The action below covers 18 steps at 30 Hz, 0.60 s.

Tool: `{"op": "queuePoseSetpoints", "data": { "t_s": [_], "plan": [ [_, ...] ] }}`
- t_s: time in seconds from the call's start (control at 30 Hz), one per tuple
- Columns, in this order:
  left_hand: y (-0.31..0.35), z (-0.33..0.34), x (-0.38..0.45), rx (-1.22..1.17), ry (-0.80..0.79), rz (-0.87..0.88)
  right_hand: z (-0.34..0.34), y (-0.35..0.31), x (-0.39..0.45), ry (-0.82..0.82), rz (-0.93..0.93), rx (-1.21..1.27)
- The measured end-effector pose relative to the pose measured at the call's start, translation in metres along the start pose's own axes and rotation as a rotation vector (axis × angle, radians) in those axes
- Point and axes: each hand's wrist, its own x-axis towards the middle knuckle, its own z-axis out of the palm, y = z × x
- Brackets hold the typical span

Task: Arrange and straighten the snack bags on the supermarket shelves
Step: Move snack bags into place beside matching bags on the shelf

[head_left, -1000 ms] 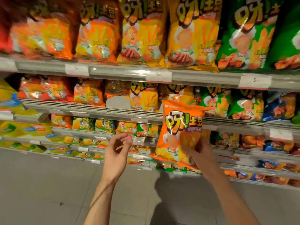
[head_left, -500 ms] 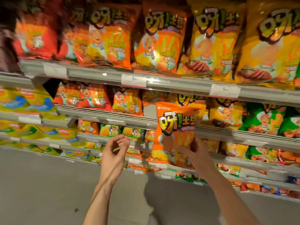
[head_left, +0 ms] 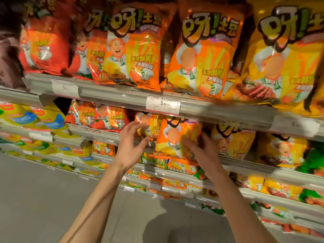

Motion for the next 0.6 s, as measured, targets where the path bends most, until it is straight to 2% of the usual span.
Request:
{"op": "queuePoseSetpoints", "data": {
  "t_s": [0.2,0.33,0.43,0.53,0.6],
  "plan": [
    [0.005,0.007,0.036,0.058,-0.092,0.085,0.004,-0.012,0.025,0.177,-0.129,-0.174],
    [-0.002,0.006,0.038,0.041,-0.078,0.102,0.011,-0.008,0.032,0.204,-0.190,-0.276],
    [-0.005,0.007,0.038,0.086,-0.051,0.138,0.014,-0.001,0.036,0.225,-0.167,-0.333],
    [-0.004,0.011,0.035,0.114,-0.051,0.158,0.015,0.012,0.030,0.363,-0.310,-0.547],
    [-0.005,0.015,0.037,0.112,-0.061,0.146,0.022,0.017,0.020,0.394,-0.408,-0.670]
  ]
}}
